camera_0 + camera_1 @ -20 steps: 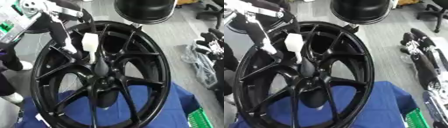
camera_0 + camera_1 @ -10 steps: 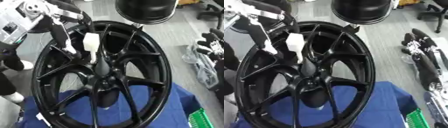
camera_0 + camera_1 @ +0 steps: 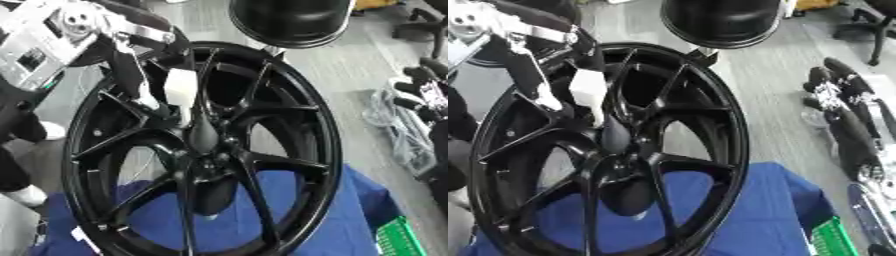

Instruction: Pull the pin out of the wheel hub.

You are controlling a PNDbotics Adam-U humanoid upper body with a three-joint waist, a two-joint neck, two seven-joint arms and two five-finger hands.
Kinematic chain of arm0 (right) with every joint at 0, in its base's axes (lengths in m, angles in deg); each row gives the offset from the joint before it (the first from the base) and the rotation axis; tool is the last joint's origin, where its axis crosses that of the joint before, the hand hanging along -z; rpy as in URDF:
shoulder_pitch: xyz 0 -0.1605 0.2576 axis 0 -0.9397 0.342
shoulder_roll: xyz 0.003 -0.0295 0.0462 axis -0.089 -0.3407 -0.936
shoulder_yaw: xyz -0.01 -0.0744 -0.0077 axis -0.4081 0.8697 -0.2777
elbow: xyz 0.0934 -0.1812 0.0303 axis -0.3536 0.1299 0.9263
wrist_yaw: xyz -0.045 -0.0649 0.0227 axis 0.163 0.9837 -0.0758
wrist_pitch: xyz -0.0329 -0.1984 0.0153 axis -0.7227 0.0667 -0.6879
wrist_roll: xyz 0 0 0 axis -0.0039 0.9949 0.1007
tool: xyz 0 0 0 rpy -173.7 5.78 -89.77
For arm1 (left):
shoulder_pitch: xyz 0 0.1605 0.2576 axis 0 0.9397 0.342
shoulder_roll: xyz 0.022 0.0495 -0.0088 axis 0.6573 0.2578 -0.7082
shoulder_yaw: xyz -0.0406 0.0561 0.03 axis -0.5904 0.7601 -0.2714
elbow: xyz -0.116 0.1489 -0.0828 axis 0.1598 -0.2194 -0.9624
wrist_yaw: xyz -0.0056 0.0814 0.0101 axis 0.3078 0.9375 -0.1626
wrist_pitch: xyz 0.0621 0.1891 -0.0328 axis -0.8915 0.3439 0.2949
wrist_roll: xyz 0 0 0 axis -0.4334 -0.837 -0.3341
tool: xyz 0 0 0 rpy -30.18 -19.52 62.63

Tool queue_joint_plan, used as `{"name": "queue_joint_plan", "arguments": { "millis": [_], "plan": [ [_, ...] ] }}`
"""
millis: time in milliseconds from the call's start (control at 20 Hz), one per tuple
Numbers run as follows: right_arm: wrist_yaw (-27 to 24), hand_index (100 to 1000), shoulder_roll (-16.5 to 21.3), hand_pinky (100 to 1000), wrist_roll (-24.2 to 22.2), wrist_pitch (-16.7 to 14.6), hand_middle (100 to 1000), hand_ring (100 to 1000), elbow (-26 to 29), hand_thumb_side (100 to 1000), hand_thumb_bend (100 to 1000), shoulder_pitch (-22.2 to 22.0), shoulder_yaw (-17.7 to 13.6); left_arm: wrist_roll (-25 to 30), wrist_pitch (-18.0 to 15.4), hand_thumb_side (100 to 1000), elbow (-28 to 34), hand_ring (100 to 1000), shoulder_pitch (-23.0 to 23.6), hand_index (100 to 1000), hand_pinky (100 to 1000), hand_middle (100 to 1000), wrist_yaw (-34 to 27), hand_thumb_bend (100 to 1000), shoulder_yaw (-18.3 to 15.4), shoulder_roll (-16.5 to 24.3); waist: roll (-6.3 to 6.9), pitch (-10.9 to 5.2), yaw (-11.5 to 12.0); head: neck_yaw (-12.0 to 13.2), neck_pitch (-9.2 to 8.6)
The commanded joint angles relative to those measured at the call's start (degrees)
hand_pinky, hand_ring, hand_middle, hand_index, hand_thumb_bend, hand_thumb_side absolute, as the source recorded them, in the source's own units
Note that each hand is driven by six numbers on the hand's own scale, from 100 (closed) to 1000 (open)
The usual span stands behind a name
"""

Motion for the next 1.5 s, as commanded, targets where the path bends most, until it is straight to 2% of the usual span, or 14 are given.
{"name": "queue_joint_plan", "arguments": {
  "millis": [50,200,450,550,650,900,1050,1100,1150,1500],
  "plan": [
    [-0.3,922,0.8,805,0.0,0.0,830,831,0.4,562,253,0.7,-0.3,0.0,-0.2,111,0.5,880,-1.4,713,886,773,2.0,346,-0.8,0.4,-0.11,-1.35,-0.1,0.2,-0.31],
    [-0.4,922,0.8,805,0.1,-0.1,830,831,0.4,562,254,0.7,-0.3,0.0,0.7,100,0.8,859,-1.5,679,874,749,2.9,230,-1.3,0.0,-0.14,-1.34,-0.2,0.1,-0.29],
    [-0.4,922,0.8,805,0.1,0.0,830,831,0.4,561,254,0.7,-0.3,0.0,2.4,100,0.8,840,-1.8,635,860,719,2.9,179,-1.3,-0.4,-0.17,-1.35,-0.1,0.2,-0.41],
    [-0.4,922,0.8,805,0.2,0.0,830,830,0.4,560,254,0.7,-0.3,0.0,2.6,100,0.8,810,-1.9,532,836,678,3.1,156,-1.2,-0.5,-0.17,-1.36,-0.1,0.2,-0.44],
    [-0.4,922,0.8,804,0.2,0.0,830,830,0.4,560,254,0.8,-0.3,0.0,2.5,100,0.9,768,-2.0,450,810,633,3.5,191,-1.2,-0.4,-0.14,-1.38,-0.2,0.2,-0.40],
    [-0.4,922,0.9,804,0.3,0.0,829,829,0.4,561,254,0.7,-0.4,-0.7,1.2,100,2.4,728,-2.8,340,762,591,8.0,241,-2.5,-0.2,-0.12,-1.47,0.0,0.1,-0.02],
    [-0.4,920,0.9,803,0.2,0.0,829,829,0.4,562,253,0.6,-0.4,-1.9,0.8,100,3.3,732,-2.9,326,766,604,9.3,251,-3.2,0.0,-0.09,-1.49,0.0,0.2,0.03],
    [-0.4,920,1.0,803,0.2,0.0,829,828,0.4,560,250,0.6,-0.3,-2.2,0.8,100,3.9,729,-2.9,320,768,600,9.1,184,-3.8,0.2,-0.08,-1.49,0.1,0.1,0.12],
    [-0.3,919,1.0,803,0.2,0.0,829,828,0.3,563,253,0.5,-0.3,-2.5,1.0,100,4.6,728,-3.0,319,769,598,8.8,245,-4.3,0.4,-0.05,-1.50,0.1,0.0,0.21],
    [-0.1,919,1.2,803,0.2,0.0,829,829,0.2,564,253,0.1,-0.4,-6.6,3.3,100,10.3,705,-3.2,305,773,578,6.2,241,-10.5,1.7,0.01,-1.54,0.6,-0.3,0.11]
  ]
}}
